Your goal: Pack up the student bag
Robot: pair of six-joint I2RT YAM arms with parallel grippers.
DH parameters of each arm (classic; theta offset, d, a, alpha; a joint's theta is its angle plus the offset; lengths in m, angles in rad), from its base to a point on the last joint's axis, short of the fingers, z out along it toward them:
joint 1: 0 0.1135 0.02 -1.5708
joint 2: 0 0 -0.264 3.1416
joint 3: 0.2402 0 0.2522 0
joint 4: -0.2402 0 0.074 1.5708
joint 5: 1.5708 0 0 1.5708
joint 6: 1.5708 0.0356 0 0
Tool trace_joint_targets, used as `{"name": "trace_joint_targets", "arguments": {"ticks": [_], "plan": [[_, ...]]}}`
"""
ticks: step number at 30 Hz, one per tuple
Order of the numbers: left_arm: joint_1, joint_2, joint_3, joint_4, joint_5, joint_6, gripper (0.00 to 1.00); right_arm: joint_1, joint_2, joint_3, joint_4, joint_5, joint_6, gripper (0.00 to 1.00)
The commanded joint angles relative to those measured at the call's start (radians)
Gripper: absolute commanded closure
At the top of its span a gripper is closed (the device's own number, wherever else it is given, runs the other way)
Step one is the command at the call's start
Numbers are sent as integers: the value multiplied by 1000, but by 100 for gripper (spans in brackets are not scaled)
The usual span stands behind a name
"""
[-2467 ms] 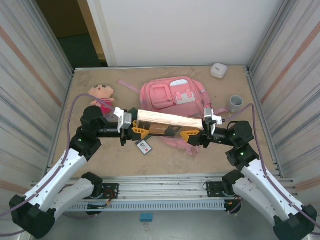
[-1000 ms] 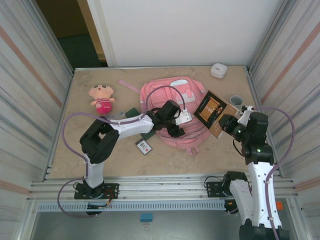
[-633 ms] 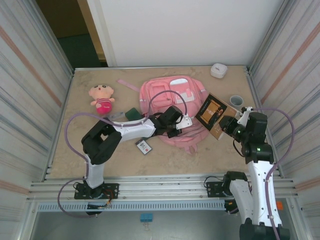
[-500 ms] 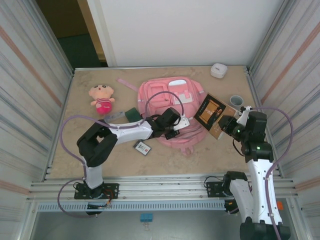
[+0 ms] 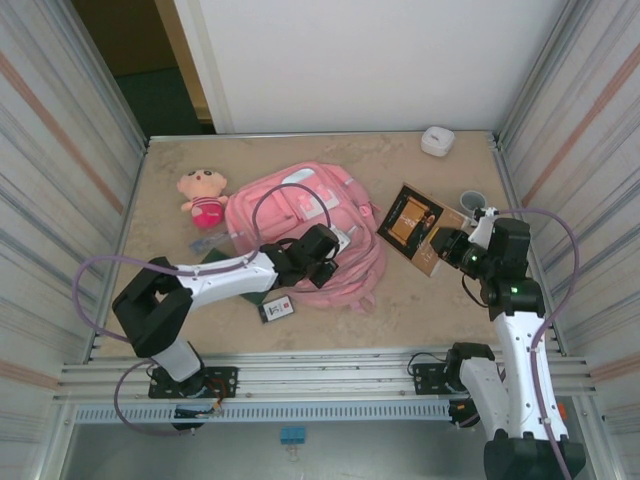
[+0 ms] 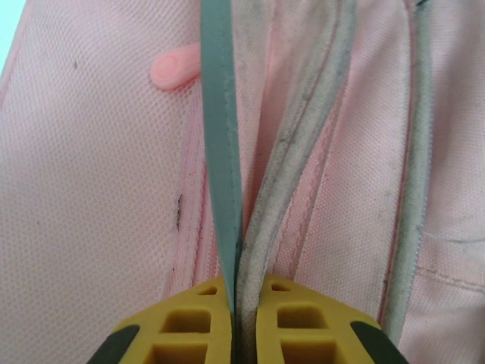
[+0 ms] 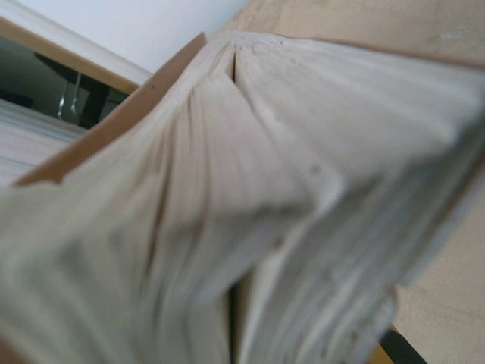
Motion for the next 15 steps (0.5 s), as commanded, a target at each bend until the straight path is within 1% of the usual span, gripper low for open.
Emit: {"name": "trace_joint_targets", "arguments": {"ticks": [1,4,6,9,10,13,15], "plan": [[12,-79,60,-2,-12,-26,100,3,-32,112,-80,124,62,98],[43,-101,131,-32,62,-10,100,5,-80,172,-156,172,52,98],[70,-119,161,-33,115,-14,100,6,-115,183,-188,168,57,98],[110,-143,189,-24,188,-32,100,6,-133,194,-263,111,92,97],[123,-151,198,-22,214,-36,100,7,-136,185,-278,74,115,98],[165,-163,228,-30,275,-60,100,14,-146,142,-269,-38,189,98],[201,-170,241,-33,325,-81,100,30,-150,129,-273,-53,219,99]]}}
